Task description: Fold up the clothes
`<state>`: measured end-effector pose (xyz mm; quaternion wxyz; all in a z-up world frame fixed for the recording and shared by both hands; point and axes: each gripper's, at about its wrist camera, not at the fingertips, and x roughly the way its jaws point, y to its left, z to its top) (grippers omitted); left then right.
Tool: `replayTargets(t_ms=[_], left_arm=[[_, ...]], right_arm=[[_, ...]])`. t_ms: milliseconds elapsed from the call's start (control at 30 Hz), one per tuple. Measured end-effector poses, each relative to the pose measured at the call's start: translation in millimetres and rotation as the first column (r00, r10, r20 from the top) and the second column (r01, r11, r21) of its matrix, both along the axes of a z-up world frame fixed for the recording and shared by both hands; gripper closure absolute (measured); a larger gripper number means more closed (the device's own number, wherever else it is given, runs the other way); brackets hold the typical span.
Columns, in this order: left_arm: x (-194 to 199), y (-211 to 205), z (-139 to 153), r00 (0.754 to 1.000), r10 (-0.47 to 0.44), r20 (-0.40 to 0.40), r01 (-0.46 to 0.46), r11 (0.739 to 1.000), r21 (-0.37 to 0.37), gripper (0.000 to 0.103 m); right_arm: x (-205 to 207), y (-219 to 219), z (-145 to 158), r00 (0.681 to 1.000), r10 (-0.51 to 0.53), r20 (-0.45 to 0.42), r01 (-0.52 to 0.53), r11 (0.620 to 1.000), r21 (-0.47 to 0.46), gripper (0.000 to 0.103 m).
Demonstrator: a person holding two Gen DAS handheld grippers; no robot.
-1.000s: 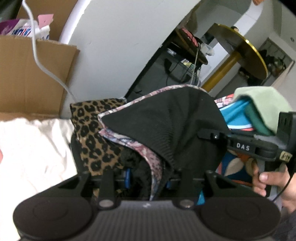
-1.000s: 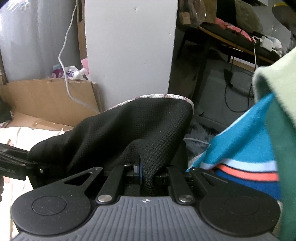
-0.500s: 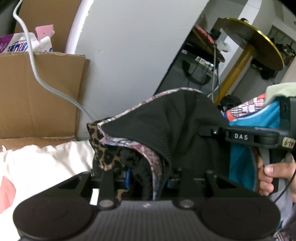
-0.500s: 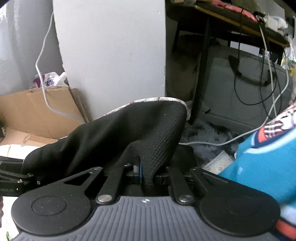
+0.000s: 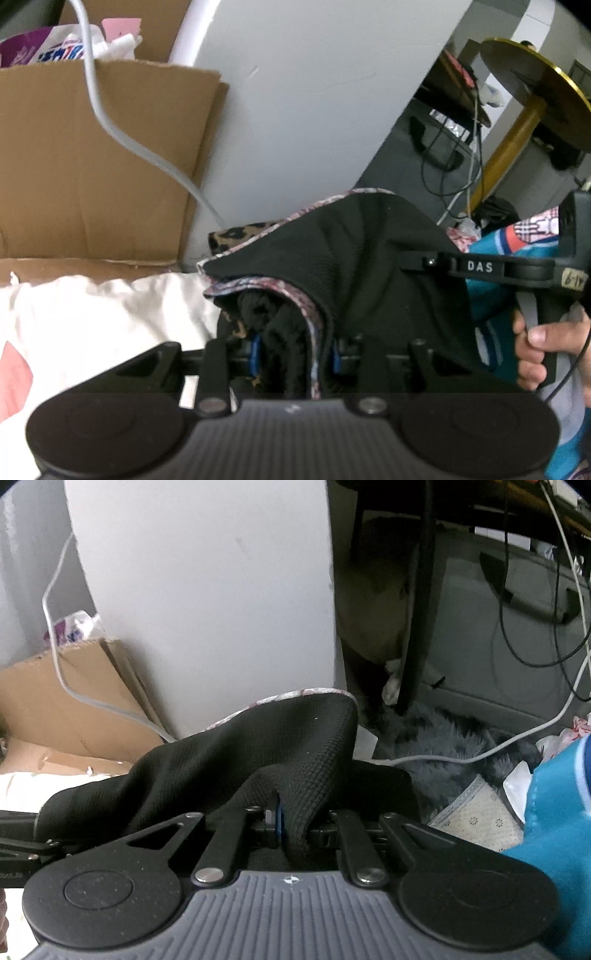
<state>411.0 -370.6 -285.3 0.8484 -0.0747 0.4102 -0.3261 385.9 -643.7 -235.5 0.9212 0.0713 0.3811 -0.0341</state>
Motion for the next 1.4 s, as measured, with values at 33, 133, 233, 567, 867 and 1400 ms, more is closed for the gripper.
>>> replayTargets(t_ms=[33,133,233,567,867,1400], left_arm=[[1.5,-0.4,-2.3,1.000,0.007,-0.005,-0.007,1.000,-0.001,0.067],[5.4,-3.3,-6.4,0.999,0.026,-0.018,-0.026,1.000,-0.002,0.066],[9.4,-4.0,-5.4,0.999,0.042,-0.033,-0.042,0.999,-0.010,0.066],[20.8,-3.5,-14.0,0.997,0.037,-0.067,-0.042,0.996,-0.077,0.065],[36.9,20.2,-6.5,0.977,0.111,-0.179,-0.135,0.983,-0.124,0.036],[100.4,40.4,-32.5,0.880,0.194,-0.433,-0.343,0.891,-0.299,0.063]], right_arm=[[2.6,-1.8,-3.2,1.000,-0.006,-0.009,0.006,1.000,-0.003,0.088],[9.2,-4.6,-12.0,0.999,-0.024,-0.038,0.023,0.999,-0.029,0.076],[9.9,-3.5,-14.4,0.995,-0.079,-0.053,0.074,0.993,-0.091,0.058],[-22.5,25.5,6.1,0.995,-0.053,0.082,0.063,0.991,-0.120,0.053],[-42.4,31.3,-38.0,0.992,-0.084,0.089,0.082,0.996,0.028,0.053],[-77.4,101.2,-25.8,0.980,-0.013,0.198,-0.025,0.981,0.191,0.053]])
